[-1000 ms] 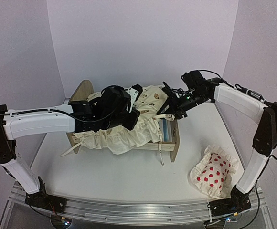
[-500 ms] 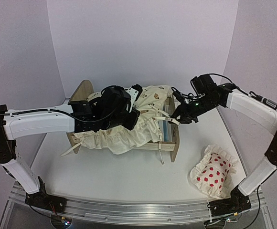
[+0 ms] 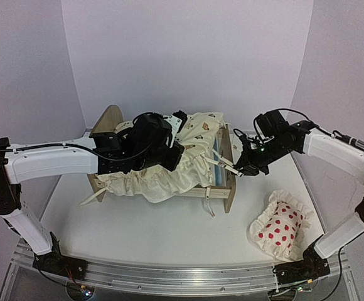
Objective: Set up the pet bed
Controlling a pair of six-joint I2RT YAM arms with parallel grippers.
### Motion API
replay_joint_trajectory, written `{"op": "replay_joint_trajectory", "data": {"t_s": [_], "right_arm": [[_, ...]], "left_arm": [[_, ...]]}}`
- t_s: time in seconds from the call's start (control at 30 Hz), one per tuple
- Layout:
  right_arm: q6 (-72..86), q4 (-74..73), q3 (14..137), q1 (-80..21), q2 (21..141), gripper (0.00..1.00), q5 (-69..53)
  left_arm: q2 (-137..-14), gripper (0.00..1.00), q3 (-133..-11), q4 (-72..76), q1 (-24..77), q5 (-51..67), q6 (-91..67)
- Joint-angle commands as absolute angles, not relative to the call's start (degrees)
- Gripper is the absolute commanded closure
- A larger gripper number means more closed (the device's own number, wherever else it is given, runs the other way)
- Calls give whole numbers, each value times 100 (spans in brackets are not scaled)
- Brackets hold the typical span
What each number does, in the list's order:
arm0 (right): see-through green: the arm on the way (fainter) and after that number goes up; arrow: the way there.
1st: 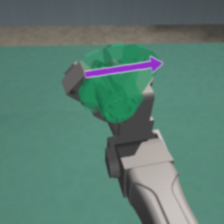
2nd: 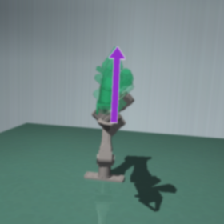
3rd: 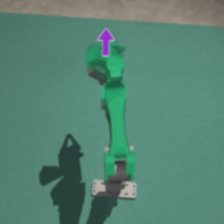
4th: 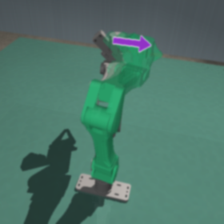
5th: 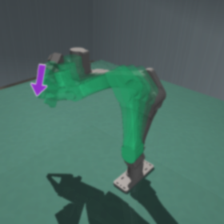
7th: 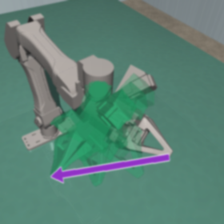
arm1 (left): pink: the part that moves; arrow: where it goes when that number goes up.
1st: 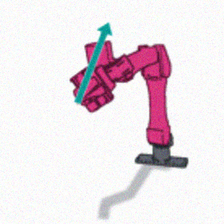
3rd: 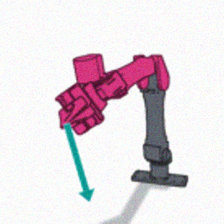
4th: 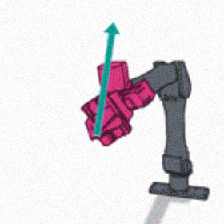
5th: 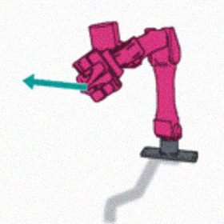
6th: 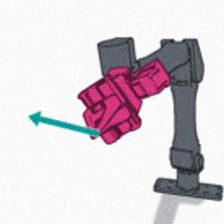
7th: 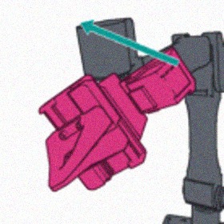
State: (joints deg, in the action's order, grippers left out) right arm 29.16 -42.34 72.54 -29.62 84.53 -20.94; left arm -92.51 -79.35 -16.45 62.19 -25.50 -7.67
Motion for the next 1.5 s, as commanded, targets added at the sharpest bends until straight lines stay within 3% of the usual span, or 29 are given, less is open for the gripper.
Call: {"op": "replay_joint_trajectory", "data": {"t_s": [0.0,0.4,0.6,0.73,1.47], "right_arm": [[3388,-4168,7047,-3041,8336,100,-1520],[3656,-4070,7427,-3076,8828,100,-1440],[3627,-4043,7850,-3080,9138,45,-1521],[3574,-4050,8026,-3077,9065,35,-1410],[3108,-3930,7206,-3130,8463,38,-781]], "left_arm": [[-8993,100,-7912,-1566,6187,-2681,-896],[-9109,100,-7901,-1489,6186,-2587,-905],[-9203,100,-7941,-1459,6187,-2553,-905],[-9296,100,-8019,-1463,6187,-2548,-889],[-10801,100,-9758,-1848,5926,-3558,-1542]]}}
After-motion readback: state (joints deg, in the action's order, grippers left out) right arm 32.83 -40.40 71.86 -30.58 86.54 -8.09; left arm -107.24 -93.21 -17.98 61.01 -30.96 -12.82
